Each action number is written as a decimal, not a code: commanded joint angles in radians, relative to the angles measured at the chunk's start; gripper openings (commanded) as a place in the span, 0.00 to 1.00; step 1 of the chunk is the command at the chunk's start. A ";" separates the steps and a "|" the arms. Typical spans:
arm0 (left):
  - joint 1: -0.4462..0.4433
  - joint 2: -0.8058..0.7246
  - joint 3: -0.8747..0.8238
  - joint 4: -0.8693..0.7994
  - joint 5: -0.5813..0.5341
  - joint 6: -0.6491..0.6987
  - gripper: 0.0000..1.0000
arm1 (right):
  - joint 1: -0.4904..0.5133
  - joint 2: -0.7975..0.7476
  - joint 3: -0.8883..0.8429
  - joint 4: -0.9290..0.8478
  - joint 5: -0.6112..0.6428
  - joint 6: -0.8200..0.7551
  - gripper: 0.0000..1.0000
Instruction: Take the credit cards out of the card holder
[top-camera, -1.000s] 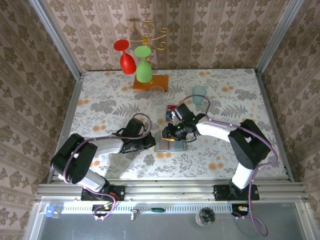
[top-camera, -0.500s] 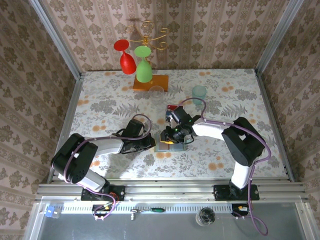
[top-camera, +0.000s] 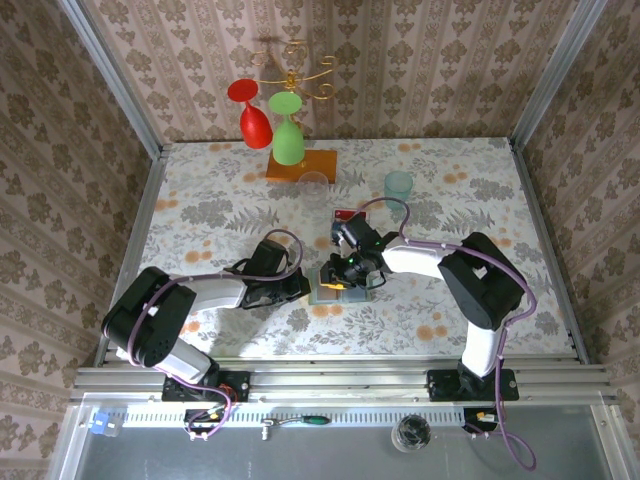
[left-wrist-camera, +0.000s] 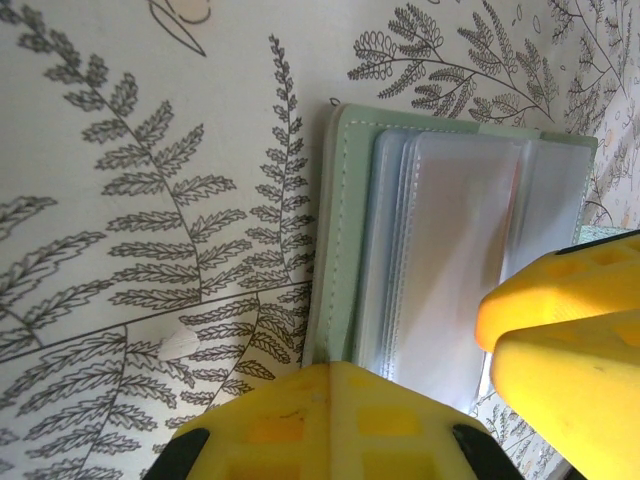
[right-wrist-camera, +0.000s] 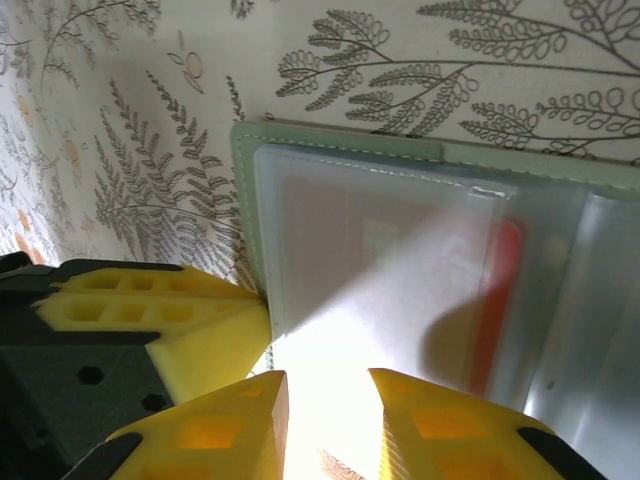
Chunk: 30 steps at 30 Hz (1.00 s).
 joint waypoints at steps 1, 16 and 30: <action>-0.005 -0.016 -0.014 0.000 0.005 -0.009 0.05 | 0.008 0.019 0.027 -0.001 0.004 0.006 0.26; -0.004 -0.010 -0.014 -0.003 0.002 -0.009 0.05 | 0.007 -0.034 0.021 -0.146 0.129 -0.065 0.26; -0.001 -0.042 0.019 -0.056 -0.012 0.007 0.05 | -0.025 -0.051 -0.030 -0.093 0.077 -0.062 0.26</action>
